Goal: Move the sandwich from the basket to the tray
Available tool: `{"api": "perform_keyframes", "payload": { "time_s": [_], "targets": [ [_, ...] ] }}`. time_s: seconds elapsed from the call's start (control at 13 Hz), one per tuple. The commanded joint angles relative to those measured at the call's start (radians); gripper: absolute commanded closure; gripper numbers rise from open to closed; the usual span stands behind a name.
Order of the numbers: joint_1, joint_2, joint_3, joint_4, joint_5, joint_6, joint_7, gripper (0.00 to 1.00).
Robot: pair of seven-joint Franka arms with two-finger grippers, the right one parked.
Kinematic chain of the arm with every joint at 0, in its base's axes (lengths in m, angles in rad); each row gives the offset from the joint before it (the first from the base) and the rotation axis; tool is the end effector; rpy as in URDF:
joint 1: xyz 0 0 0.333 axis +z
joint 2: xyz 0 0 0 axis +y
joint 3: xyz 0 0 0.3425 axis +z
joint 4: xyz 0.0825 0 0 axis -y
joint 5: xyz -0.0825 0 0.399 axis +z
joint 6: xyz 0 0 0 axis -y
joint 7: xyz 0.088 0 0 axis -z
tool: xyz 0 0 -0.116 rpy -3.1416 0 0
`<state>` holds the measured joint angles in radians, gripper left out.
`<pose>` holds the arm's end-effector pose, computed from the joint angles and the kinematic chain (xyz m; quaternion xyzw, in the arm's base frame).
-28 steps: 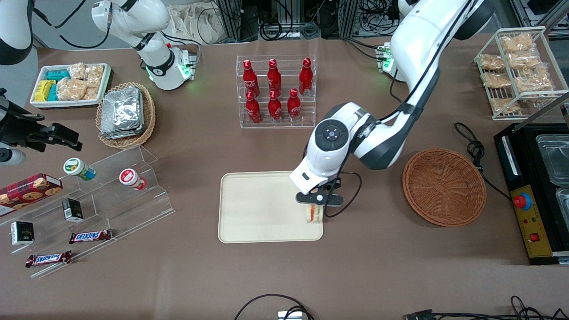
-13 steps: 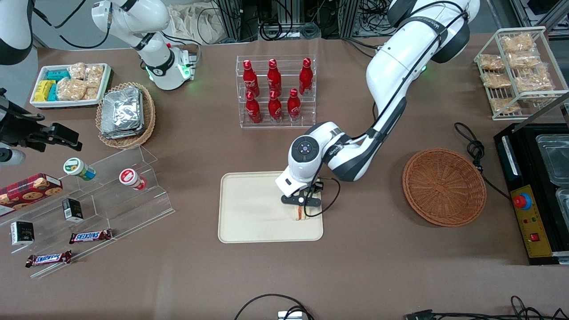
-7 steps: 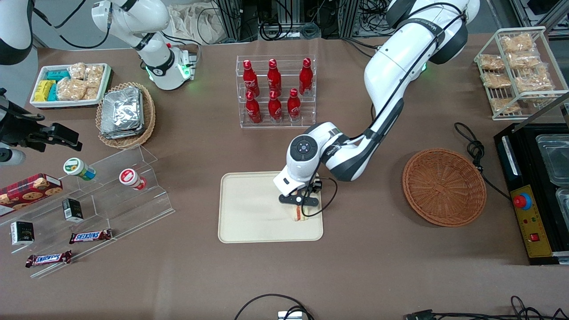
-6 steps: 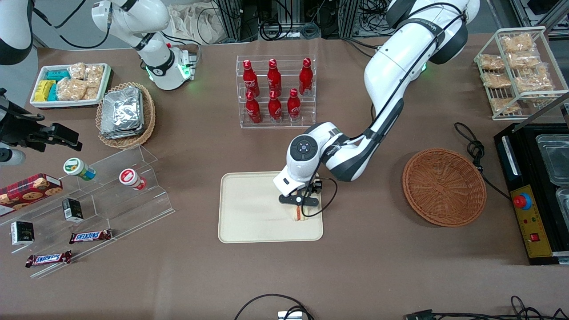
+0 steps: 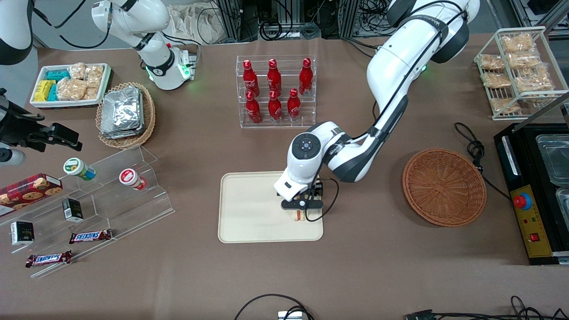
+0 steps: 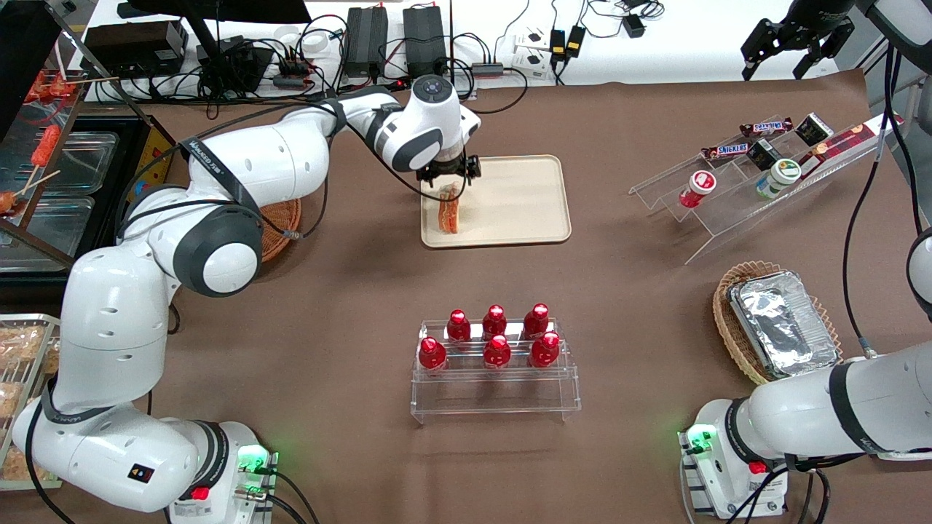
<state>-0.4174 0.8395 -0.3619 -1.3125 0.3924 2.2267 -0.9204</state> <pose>0.6196 -0.4891 0.2682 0.9970 0.0248 0.0679 0.0275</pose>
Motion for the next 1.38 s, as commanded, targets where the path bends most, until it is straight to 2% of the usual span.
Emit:
{"api": "perform_keyframes", "payload": {
  "time_s": [0.0, 0.46, 0.69, 0.92, 1.31],
  "targets": [
    [-0.014, -0.089, 0.052, 0.001, 0.014, -0.074, -0.064, 0.0],
    [0.1, -0.275, 0.05, 0.001, 0.005, -0.277, -0.034, 0.0],
    [0.173, -0.332, 0.044, 0.001, -0.015, -0.346, 0.069, 0.0],
    [0.245, -0.399, 0.049, -0.004, -0.127, -0.377, 0.207, 0.0],
    [0.353, -0.487, 0.049, -0.001, -0.21, -0.525, 0.355, 0.0]
  ]
}}
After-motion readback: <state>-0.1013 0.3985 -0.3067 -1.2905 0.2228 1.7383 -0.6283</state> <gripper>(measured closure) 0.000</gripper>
